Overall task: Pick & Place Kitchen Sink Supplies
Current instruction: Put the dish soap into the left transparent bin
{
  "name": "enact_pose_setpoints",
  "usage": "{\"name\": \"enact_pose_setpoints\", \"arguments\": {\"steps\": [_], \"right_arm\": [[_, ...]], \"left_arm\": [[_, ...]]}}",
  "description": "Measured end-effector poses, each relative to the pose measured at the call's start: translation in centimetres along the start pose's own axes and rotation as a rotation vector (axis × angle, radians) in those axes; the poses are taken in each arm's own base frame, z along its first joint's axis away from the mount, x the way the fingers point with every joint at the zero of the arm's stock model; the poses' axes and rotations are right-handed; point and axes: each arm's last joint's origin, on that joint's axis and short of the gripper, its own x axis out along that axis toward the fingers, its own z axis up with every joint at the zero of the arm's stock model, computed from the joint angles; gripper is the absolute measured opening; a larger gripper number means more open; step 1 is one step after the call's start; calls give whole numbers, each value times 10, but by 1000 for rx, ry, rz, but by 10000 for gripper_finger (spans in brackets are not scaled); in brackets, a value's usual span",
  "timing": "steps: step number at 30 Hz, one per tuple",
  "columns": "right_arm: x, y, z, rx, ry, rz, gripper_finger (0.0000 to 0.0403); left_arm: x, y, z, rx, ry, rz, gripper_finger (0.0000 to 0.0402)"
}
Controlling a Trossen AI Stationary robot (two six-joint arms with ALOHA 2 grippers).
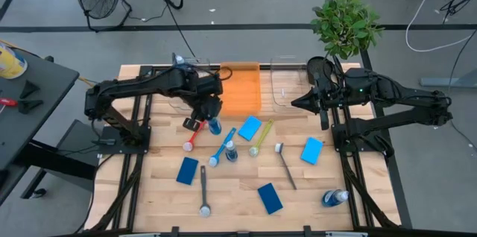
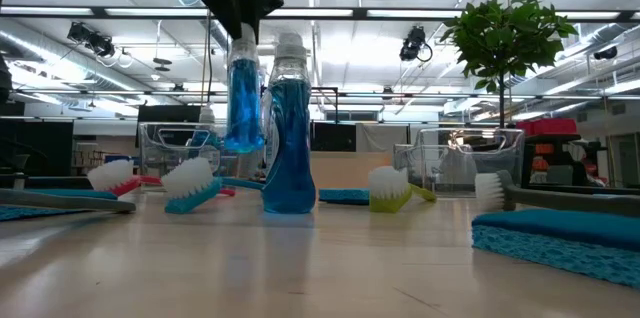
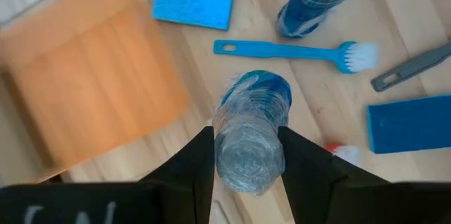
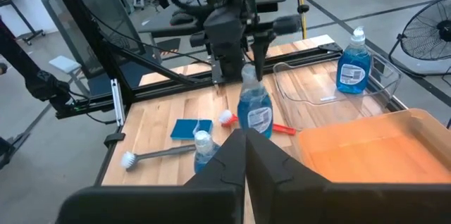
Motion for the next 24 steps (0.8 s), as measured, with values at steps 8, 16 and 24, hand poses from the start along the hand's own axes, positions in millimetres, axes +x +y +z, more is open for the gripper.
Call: {"name": "enact_pose_setpoints", "arguments": {"steps": [8,16,24], "right_arm": [[0,0,0,1,-3,0,11],[0,0,1,14,-6,1,11],[0,0,1,34,-6,1,11]], "left_arm": [[-25,14,-8,-51,-47,77,136],[-83,41,-10,-113,-170,252,136],[-119,65,-34,-221,-204,371,136]]}}
